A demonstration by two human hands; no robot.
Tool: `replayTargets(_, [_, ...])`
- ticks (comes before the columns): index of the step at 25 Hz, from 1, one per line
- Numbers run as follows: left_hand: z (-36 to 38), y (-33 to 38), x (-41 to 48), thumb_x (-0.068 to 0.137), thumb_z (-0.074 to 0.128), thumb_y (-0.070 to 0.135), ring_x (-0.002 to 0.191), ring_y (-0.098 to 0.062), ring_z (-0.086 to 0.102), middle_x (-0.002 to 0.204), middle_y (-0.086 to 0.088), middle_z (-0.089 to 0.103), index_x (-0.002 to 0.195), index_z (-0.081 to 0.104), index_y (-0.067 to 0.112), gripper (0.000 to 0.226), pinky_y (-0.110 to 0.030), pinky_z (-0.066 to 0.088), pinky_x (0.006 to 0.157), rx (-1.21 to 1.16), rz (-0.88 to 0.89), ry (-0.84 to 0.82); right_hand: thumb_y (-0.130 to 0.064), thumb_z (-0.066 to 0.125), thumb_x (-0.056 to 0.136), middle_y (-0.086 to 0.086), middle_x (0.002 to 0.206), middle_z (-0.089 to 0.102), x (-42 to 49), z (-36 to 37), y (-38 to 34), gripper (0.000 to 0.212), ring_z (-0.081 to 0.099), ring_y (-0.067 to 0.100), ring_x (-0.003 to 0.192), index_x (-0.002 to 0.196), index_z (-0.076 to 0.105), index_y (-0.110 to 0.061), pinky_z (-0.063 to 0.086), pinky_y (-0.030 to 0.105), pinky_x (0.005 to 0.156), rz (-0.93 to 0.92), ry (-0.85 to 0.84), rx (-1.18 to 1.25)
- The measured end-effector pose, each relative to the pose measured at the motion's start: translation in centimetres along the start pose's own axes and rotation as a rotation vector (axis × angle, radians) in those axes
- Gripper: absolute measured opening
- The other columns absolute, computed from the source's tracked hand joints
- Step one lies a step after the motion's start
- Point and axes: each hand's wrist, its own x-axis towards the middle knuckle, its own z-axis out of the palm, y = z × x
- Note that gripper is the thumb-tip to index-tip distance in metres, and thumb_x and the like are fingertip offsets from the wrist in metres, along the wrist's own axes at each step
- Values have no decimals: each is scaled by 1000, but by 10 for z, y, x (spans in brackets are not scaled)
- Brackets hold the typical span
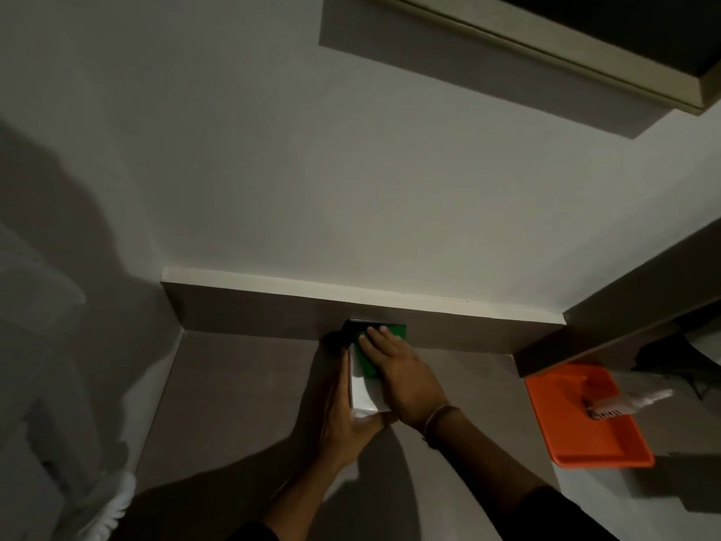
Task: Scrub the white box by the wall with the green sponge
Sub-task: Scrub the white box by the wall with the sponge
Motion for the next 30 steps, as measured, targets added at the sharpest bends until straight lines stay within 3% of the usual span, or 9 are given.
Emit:
replayTargets(4, [3, -8, -4, 86, 80, 16, 148, -34, 48, 156, -18, 52, 153, 41, 10, 77, -30, 31, 120, 143, -60, 15, -17, 45, 96, -3, 170, 19, -66, 22, -2, 72, 17, 23, 157, 161, 19, -33, 18, 45, 125, -263, -46, -76])
replayTargets(8, [-3, -3, 2, 67, 97, 34, 138, -10, 55, 153, 6, 53, 163, 23, 33, 121, -36, 52, 112, -41, -7, -18, -3, 48, 94, -4, 170, 17, -84, 11, 40, 80, 15, 20, 157, 162, 19, -33, 28, 46, 125, -99, 8, -33])
replayTargets(10, [-3, 1, 2, 63, 100, 37, 144, -14, 48, 161, 2, 45, 165, 13, 33, 133, -42, 49, 117, -63, -8, -30, 1, 47, 95, -2, 170, 16, -49, 1, 36, 77, 13, 23, 158, 162, 20, -27, 24, 44, 127, 43, 31, 26])
replayTargets(14, [-1, -2, 0, 74, 93, 22, 149, -26, 44, 164, -7, 41, 163, 23, 20, 113, -44, 41, 122, 49, -31, -17, -21, 51, 98, 1, 170, 17, -29, 4, 2, 71, 10, 23, 157, 161, 19, -26, 4, 38, 125, -62, -19, -15])
replayTargets(17, [-2, -10, 2, 83, 82, 12, 150, -34, 46, 164, -16, 42, 161, 27, 17, 96, -46, 40, 123, 143, 25, -1, -14, 47, 95, -3, 171, 16, -93, 24, 9, 77, 10, 22, 158, 162, 16, -34, 16, 46, 125, -232, -32, -55])
replayTargets(21, [2, -4, 2, 63, 99, 38, 141, -12, 52, 157, 3, 51, 162, 22, 33, 126, -40, 52, 113, -37, 8, -4, -3, 53, 95, -6, 169, 14, -81, 11, 44, 78, 13, 20, 156, 161, 21, -32, 33, 48, 123, 4, 32, -20])
replayTargets(24, [0, -7, 7, 59, 100, 44, 142, -10, 44, 158, 9, 42, 164, 14, 33, 136, -39, 44, 116, -9, 16, -1, -11, 44, 101, -1, 170, 17, -18, -4, 24, 66, 13, 24, 158, 162, 22, -27, 22, 44, 128, 91, 21, 55])
replayTargets(27, [8, -5, -1, 72, 93, 29, 142, -22, 48, 154, -3, 48, 160, 31, 22, 108, -43, 42, 116, 129, 5, 17, -28, 59, 96, 3, 170, 19, -13, 3, -4, 75, 15, 27, 157, 161, 22, -26, 19, 48, 128, -87, -51, -33])
replayTargets(30, [29, 6, -16, 98, 62, 20, 137, -42, 57, 153, -33, 51, 153, 46, 30, 58, -57, 46, 115, 225, -47, 72, -16, 48, 96, -4, 170, 18, -75, 23, -2, 72, 15, 23, 157, 161, 20, -32, 22, 48, 125, -266, -36, -61])
